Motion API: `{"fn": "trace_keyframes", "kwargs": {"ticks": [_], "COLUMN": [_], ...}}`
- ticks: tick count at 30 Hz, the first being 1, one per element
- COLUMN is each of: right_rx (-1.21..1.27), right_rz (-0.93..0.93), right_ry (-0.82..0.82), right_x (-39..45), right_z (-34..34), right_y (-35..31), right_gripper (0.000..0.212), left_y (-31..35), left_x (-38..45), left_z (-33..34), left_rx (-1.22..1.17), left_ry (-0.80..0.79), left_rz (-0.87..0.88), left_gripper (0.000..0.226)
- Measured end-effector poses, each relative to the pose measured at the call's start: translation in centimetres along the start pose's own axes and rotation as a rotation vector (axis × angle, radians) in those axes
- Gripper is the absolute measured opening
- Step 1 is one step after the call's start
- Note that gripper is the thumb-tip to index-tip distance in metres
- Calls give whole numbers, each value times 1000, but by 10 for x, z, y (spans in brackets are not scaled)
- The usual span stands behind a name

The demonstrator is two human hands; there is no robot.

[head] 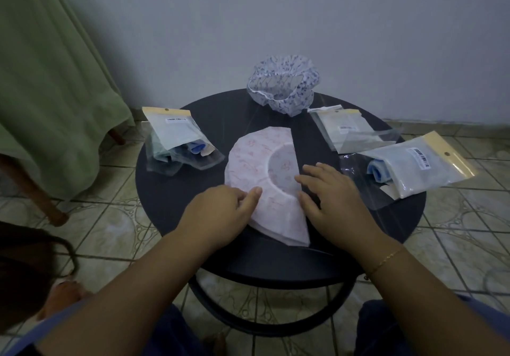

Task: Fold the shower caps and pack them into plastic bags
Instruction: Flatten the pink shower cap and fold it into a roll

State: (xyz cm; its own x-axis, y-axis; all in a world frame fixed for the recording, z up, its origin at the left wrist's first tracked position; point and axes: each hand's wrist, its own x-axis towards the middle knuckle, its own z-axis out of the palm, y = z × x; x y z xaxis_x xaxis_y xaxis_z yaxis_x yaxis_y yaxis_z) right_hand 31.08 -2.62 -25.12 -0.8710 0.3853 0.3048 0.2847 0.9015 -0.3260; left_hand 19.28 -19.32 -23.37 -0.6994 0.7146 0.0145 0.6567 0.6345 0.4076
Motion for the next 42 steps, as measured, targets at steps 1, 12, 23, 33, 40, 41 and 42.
{"fn": "trace_keyframes", "kwargs": {"ticks": [1,12,23,33,40,41,42], "right_rx": [35,191,105,238,121,127,132], "right_rz": [-35,-246,-289,-201,-226,-219,-204], "right_ry": [20,-37,-213,-145,-95,-97,-98], "right_x": [-1,-30,-38,-38,-35,-34,-33], "right_z": [-1,-13,-13,-17,-7,-6,-5], "right_y": [1,9,7,7,14,14,14], "right_gripper": [38,24,29,38,24,25,25], "left_y": [2,0,8,11,11,11,11], "left_x": [0,-4,-4,-3,-1,-1,-1], "left_z": [0,28,28,32,31,31,31], "left_rx": [0,25,98,42,-12,-17,-26], "left_ry": [9,74,109,171,122,119,115], "left_rz": [37,725,703,606,561,553,544], "left_gripper": [50,33,31,32,32,29,24]}}
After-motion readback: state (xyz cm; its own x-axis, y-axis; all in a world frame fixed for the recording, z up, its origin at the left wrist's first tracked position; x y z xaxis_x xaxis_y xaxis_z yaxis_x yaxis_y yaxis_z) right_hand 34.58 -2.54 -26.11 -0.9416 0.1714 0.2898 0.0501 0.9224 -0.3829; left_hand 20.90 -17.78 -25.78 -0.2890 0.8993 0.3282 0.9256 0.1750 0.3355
